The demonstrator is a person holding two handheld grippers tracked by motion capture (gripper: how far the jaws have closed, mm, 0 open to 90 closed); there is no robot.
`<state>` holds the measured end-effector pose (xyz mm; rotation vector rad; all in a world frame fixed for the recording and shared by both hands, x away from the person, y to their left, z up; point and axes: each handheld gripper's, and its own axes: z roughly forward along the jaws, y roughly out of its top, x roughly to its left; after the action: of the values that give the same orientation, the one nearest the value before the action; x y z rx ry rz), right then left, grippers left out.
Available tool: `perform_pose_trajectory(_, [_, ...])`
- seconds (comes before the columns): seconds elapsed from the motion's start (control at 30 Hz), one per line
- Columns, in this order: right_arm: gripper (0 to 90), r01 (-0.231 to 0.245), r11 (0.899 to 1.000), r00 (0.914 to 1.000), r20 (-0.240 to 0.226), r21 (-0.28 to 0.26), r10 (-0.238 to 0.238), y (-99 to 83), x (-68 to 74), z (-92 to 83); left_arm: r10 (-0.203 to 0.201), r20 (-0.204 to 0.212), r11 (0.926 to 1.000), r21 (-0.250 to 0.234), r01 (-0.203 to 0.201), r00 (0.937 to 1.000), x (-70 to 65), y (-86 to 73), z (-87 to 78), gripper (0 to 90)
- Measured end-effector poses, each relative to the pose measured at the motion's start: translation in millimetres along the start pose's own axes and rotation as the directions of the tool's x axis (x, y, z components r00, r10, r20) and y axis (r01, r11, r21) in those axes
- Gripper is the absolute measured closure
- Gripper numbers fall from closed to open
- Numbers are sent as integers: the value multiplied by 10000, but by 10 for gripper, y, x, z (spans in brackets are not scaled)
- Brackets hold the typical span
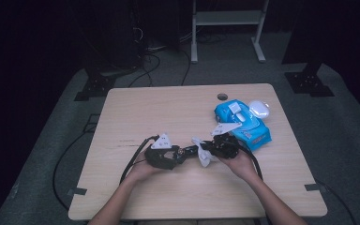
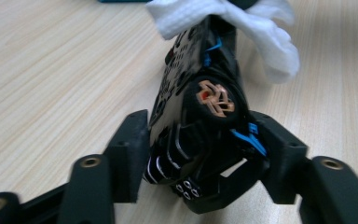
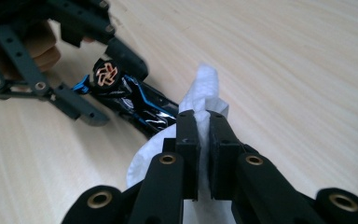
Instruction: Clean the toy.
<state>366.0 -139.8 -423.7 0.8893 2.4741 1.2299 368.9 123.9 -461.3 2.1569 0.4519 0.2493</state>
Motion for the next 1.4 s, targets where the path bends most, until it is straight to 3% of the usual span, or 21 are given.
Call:
perform_pose_trajectory(0.13, [840,-201,9998,9993,-323,42,202,-129,48,-38,686,-128,9976,12,-686,9976,-63,11,-10,370])
perform_pose_trajectory(0.3, [836,-97,9975,9969,-770,700,151,-186,110,-58,1680,-285,9857,190,-1675,9854,-185,16,-13,345])
perform_pose_trajectory(0.4, [837,-283,9980,9938,-1062,568,342,-151,115,-90,1986,-398,9796,407,-1970,9793,-206,3,-11,325])
perform_pose_trajectory(0.53, [837,-381,9991,9953,-882,163,393,-59,94,-106,1882,-301,9811,527,-1864,9817,-186,-15,-9,299])
perform_pose_trajectory(0.63, [837,-547,9978,9959,-703,377,572,-71,33,14,1738,-327,9846,257,-1730,9842,-174,-6,-33,268])
perform_pose_trajectory(0.7, [836,-426,9976,9973,-573,542,457,-111,41,87,1229,-288,9924,117,-1227,9920,-130,-10,-52,207])
perform_pose_trajectory(0.87, [834,-364,9975,9973,-621,610,402,-164,49,135,780,-11,9960,427,-779,9970,-69,-41,-12,126])
perform_pose_trajectory(1.07, [829,-378,9976,9973,-603,578,413,-185,32,153,820,101,9925,903,-825,9966,-84,-61,42,148])
perform_pose_trajectory(1.2, [829,-264,9980,9987,-415,568,287,-186,15,166,411,430,9941,987,-452,9982,-42,-82,57,199])
perform_pose_trajectory(1.33, [830,-307,9983,9990,-307,492,322,-180,-4,166,620,174,9919,1099,-635,9979,-79,-70,71,213])
perform_pose_trajectory(1.4, [831,-313,9991,9987,-396,302,325,-142,52,151,687,106,9907,1169,-694,9976,-108,-75,111,216])
